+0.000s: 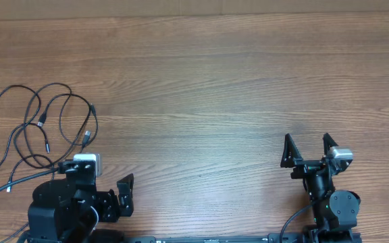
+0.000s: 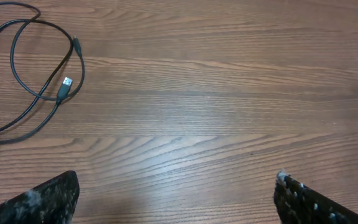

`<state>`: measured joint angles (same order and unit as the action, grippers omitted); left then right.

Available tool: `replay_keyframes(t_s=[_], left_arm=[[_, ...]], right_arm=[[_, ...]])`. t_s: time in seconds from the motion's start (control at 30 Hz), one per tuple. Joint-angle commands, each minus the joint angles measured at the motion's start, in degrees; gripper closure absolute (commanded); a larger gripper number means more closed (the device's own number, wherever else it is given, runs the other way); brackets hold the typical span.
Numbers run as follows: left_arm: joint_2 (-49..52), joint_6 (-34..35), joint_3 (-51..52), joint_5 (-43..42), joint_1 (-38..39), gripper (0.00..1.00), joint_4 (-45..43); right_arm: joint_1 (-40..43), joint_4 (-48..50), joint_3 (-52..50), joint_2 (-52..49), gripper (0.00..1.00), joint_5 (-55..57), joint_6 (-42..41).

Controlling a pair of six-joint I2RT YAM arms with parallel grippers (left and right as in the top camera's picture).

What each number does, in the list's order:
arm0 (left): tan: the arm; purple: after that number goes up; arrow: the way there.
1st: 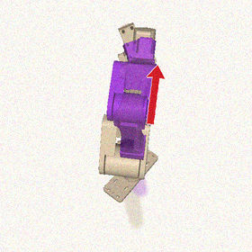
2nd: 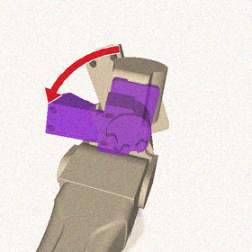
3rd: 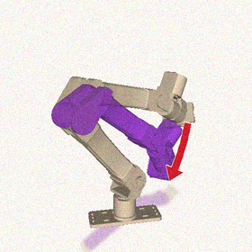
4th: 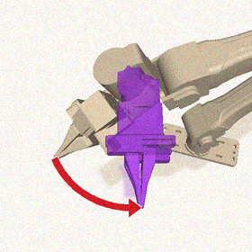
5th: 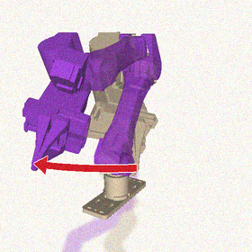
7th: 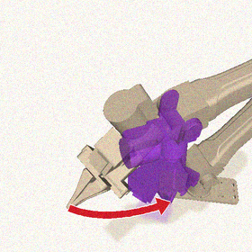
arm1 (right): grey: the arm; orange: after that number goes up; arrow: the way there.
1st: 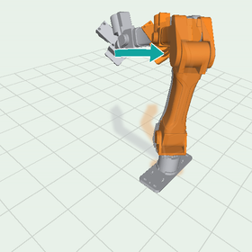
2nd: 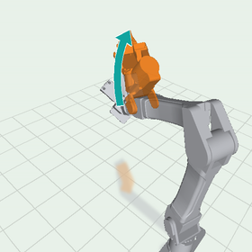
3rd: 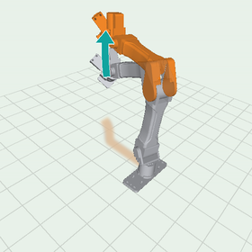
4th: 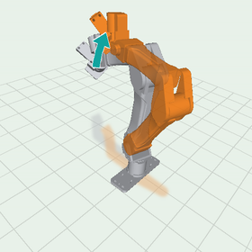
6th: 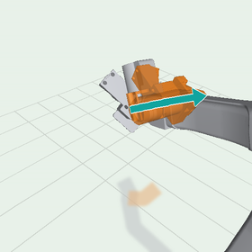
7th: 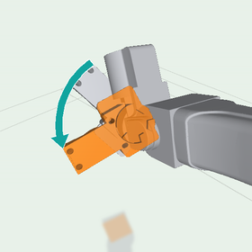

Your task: Untangle cables

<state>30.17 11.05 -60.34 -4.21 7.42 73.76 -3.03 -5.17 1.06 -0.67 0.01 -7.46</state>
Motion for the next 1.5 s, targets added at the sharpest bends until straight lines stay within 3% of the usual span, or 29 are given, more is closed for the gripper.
replay_keyframes(t_s=[0.0,0.2,0.37,0.87,1.1,1.3,1.47], left_arm=[[0.1,0.8,0.0,0.3,0.2,0.01,-0.2],[-0.4,0.5,1.0,0.9,0.0,0.01,-0.8],[-2.0,0.5,5.6,3.6,-1.9,0.01,-6.8],[-22.3,0.8,36.2,-3.3,-4.4,0.01,-37.8],[-30.2,1.0,45.6,-3.3,-5.9,0.01,-51.5],[-30.0,0.7,49.1,-3.1,-6.0,0.00,-57.6],[-30.0,-1.1,55.2,-2.9,-6.0,0.01,-70.0]], right_arm=[[0.1,0.3,-0.6,0.5,0.00,-0.1,0.0],[0.1,0.3,-0.6,0.5,0.00,-0.1,0.0],[0.1,0.3,-0.6,0.5,0.00,-0.1,0.0],[0.1,0.3,-0.6,0.5,0.00,-0.1,0.1],[0.1,0.3,-0.6,0.5,0.00,-0.1,0.0],[0.1,0.3,-0.6,0.5,0.00,-0.1,0.1],[0.1,0.3,-0.6,0.5,0.00,-0.1,0.1]])
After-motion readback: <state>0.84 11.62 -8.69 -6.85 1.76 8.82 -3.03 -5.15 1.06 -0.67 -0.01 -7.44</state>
